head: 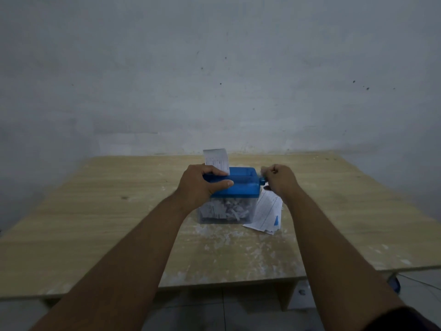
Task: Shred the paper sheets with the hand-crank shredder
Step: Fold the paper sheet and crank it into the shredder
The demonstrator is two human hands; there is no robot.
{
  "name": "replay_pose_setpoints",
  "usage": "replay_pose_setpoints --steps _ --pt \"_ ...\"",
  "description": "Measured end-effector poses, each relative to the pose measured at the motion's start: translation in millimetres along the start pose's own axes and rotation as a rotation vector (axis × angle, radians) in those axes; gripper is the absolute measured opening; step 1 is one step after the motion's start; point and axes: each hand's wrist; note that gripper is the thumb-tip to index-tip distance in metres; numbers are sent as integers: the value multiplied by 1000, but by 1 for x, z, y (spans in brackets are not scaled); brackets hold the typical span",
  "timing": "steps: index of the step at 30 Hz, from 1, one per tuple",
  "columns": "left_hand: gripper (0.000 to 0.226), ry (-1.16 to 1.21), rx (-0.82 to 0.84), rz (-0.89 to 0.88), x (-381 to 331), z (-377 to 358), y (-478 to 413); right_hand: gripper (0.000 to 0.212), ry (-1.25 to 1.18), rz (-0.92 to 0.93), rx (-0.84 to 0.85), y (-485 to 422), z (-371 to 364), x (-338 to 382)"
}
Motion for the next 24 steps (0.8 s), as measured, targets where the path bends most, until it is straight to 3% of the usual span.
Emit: replay_pose_setpoints --steps 4,10,21,24 --pt "27 10 -33 -9 1 -4 1 27 13 -81 -35 19 -5 -36" --pt "28 3 -35 -4 1 -5 0 34 98 -45 -109 63 3 -55" --pt "26 -52 -66 -27 0 -9 0 25 -187 -6 -33 100 26 4" --pt "25 -65 -51 -28 1 -5 0 21 -119 57 -13 80 28 25"
Point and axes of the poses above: each hand's wrist, its own y-axis away from the middle knuckle, its own z-axis out of the back of the hand, x = y × z, and after that the axes turned 9 degrees about -y, right-handed
